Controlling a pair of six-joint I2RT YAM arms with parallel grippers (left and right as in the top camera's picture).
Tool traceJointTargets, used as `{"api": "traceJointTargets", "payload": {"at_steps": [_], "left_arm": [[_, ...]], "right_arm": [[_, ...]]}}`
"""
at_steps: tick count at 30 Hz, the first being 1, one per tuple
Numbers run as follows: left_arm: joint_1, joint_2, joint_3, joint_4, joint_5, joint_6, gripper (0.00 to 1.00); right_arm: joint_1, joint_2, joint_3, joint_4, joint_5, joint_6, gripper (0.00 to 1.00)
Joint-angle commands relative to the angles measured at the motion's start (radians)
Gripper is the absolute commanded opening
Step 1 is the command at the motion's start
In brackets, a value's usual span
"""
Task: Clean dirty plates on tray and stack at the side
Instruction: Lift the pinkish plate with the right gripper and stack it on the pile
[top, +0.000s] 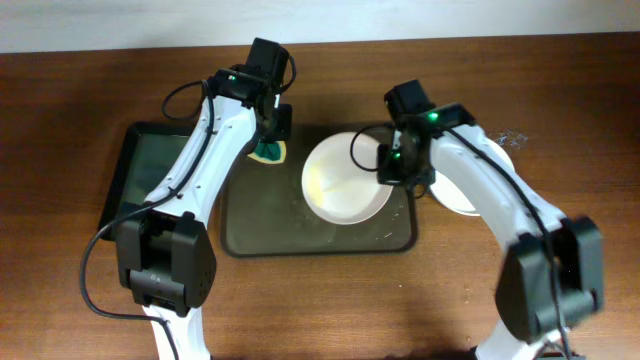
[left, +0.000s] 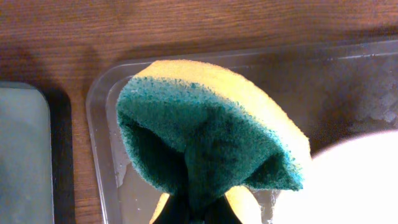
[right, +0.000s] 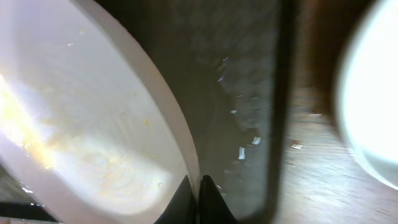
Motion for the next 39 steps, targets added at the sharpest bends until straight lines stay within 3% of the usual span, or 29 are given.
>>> {"api": "traceJointTargets", "payload": {"at_steps": [1, 7, 18, 28, 39], "left_arm": [[0.032, 0.000, 0.013, 0.002, 0.026, 0.017, 0.00], [0.056, 0.001, 0.004, 0.007, 0.086, 0.017, 0.00], [0.061, 0.001, 0.003, 0.007, 0.086, 0.017, 0.00], [0.061, 0.001, 0.003, 0.007, 0.086, 0.017, 0.00], [0.062, 0.001, 0.003, 0.007, 0.086, 0.017, 0.00]], "right_arm": [[0.027, -0.134, 0.025, -0.016, 0.193, -0.004, 0.04], [0.195, -0.310, 0.025, -0.022, 0.655, 0.016, 0.04], [0.514, -0.319, 0.024, -0.038, 1.289, 0.017, 0.04], [0.550, -0.319, 0.025, -0.038, 1.442, 0.016, 0.04], [0.550, -0.319, 0.024, -0.038, 1.440, 0.017, 0.04]]}}
